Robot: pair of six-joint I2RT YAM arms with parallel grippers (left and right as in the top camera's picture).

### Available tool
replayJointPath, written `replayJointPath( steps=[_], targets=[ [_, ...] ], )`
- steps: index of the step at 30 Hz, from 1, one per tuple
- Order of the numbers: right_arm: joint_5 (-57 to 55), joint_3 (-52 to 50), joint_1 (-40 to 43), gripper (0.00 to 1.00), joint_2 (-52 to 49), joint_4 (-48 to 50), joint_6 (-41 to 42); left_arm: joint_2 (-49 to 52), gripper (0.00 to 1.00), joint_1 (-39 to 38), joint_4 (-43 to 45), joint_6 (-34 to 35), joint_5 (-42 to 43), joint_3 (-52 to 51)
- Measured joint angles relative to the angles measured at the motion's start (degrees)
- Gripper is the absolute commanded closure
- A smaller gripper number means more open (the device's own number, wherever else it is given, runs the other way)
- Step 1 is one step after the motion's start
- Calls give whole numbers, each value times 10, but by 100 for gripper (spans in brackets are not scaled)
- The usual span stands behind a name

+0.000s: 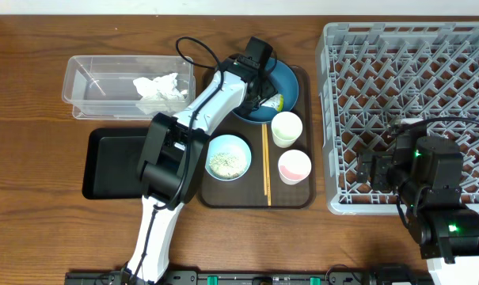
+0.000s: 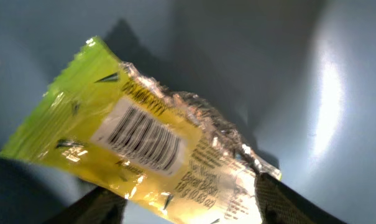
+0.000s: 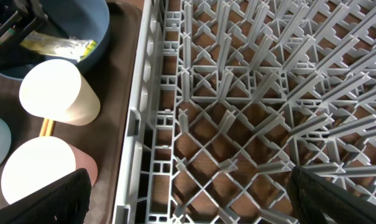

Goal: Sort waste into correct bins and load items into the dishwasher rack
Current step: 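Carry the yellow wrapper to the clear bin and release it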

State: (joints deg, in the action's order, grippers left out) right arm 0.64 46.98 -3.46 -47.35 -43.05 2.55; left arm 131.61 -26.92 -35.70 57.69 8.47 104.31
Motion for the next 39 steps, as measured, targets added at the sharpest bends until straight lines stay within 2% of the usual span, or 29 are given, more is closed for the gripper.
replayJointPath(
  steps=[7, 8, 10, 12, 23, 28, 34, 39],
  targets=[
    [0, 0, 0, 1, 0, 0, 0, 0, 80, -2, 1, 1, 2, 0],
    [0, 0, 0, 1, 0, 0, 0, 0, 81, -2, 1, 1, 2, 0],
    [0, 0, 0, 1, 0, 0, 0, 0, 91, -2, 1, -5, 2, 0],
    [0, 0, 0, 1, 0, 0, 0, 0, 94, -2, 0, -11, 2, 0],
    [0, 0, 0, 1, 0, 0, 0, -10, 94, 2, -1, -56, 2, 0],
    [0, 0, 0, 1, 0, 0, 0, -71, 94, 23, -34, -104, -19, -1],
    [-1, 0, 0, 1, 0, -4, 0, -183, 94, 93, -75, -158, -45, -1],
    [-2, 0, 0, 1, 0, -5, 0, -213, 94, 177, -117, -174, -53, -1]
  ],
)
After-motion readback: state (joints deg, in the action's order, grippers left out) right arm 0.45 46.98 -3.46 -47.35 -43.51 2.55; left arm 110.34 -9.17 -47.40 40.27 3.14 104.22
